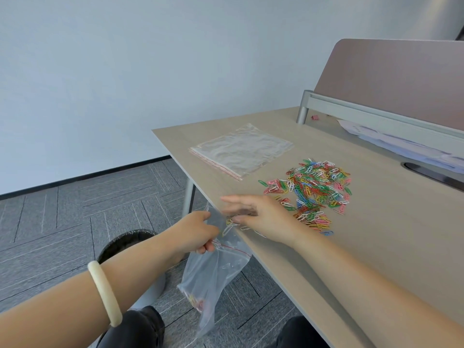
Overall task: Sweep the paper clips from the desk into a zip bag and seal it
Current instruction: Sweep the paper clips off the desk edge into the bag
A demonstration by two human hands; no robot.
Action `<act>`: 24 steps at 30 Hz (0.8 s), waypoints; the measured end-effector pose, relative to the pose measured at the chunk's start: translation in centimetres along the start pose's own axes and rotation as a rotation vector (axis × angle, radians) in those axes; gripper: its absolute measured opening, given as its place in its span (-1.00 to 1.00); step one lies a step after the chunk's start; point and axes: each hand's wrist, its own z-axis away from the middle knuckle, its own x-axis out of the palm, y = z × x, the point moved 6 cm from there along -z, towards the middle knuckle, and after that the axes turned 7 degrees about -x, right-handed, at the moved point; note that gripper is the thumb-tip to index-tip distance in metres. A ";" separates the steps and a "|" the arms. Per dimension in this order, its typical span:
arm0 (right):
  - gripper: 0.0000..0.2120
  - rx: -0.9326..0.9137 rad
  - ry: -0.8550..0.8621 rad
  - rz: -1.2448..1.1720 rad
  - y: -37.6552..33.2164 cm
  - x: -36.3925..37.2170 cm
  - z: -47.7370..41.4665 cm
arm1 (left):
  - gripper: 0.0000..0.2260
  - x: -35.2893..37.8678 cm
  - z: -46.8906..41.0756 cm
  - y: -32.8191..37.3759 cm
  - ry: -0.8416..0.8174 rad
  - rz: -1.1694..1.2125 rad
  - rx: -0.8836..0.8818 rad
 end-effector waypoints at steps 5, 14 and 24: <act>-0.41 0.108 -0.104 0.220 1.4 -5.4 2.8 | -0.40 0.1 0.5 0.0 -0.013 0.003 0.004; -0.52 0.061 0.005 0.287 2.7 -3.5 3.5 | -0.39 0.6 0.3 0.1 -0.026 0.013 -0.003; -0.53 0.014 0.090 0.005 0.5 -3.1 1.4 | -0.39 0.4 0.0 -0.2 -0.035 0.040 -0.004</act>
